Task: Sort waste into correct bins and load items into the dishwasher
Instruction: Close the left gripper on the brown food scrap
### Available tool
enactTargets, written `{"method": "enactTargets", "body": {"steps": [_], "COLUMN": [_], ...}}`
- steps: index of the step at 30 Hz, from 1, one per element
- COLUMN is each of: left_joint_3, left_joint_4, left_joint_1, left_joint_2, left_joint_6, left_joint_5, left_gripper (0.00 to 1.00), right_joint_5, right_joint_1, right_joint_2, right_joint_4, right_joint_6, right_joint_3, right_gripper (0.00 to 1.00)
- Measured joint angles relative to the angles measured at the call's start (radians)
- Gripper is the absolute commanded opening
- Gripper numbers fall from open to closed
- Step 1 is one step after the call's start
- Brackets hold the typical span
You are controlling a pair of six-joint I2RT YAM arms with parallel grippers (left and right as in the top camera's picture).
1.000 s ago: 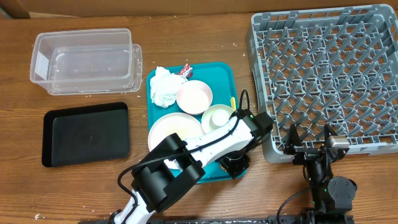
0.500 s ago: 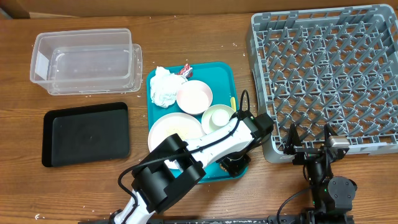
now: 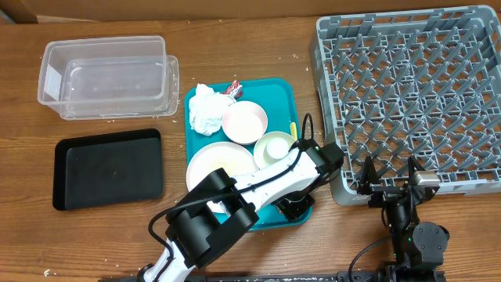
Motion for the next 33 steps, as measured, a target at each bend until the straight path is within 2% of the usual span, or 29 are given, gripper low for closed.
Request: {"method": "enactTargets", "body": {"steps": [2, 4, 14, 16, 18, 27, 33], "left_joint_3": [0.000, 0.000, 0.000, 0.000, 0.000, 0.002, 0.003], "left_joint_4": [-0.003, -0.003, -0.006, -0.010, -0.019, -0.037, -0.067], "left_joint_1": [0.000, 0.000, 0.000, 0.000, 0.000, 0.000, 0.000], "left_joint_2": [0.000, 0.000, 0.000, 0.000, 0.000, 0.000, 0.000], "left_joint_6": [0.000, 0.000, 0.000, 0.000, -0.001, 0.000, 0.000], "left_joint_5": [0.000, 0.000, 0.009, 0.012, 0.016, 0.019, 0.023], "left_gripper": [0.43, 0.42, 0.42, 0.39, 0.31, 0.25, 0.14], "right_joint_5": [0.000, 0.000, 0.000, 0.000, 0.000, 0.000, 0.000], "right_joint_1": [0.000, 0.000, 0.000, 0.000, 0.000, 0.000, 0.000], "right_joint_2": [0.000, 0.000, 0.000, 0.000, 0.000, 0.000, 0.000], "right_joint_4": [0.000, 0.000, 0.000, 0.000, 0.000, 0.000, 0.000], "right_joint_6": [0.000, 0.000, 0.000, 0.000, 0.001, 0.000, 0.000], "right_joint_3": [0.000, 0.000, 0.000, 0.000, 0.000, 0.000, 0.000], "right_gripper": [1.00, 1.00, 1.00, 1.00, 1.00, 1.00, 1.00]}}
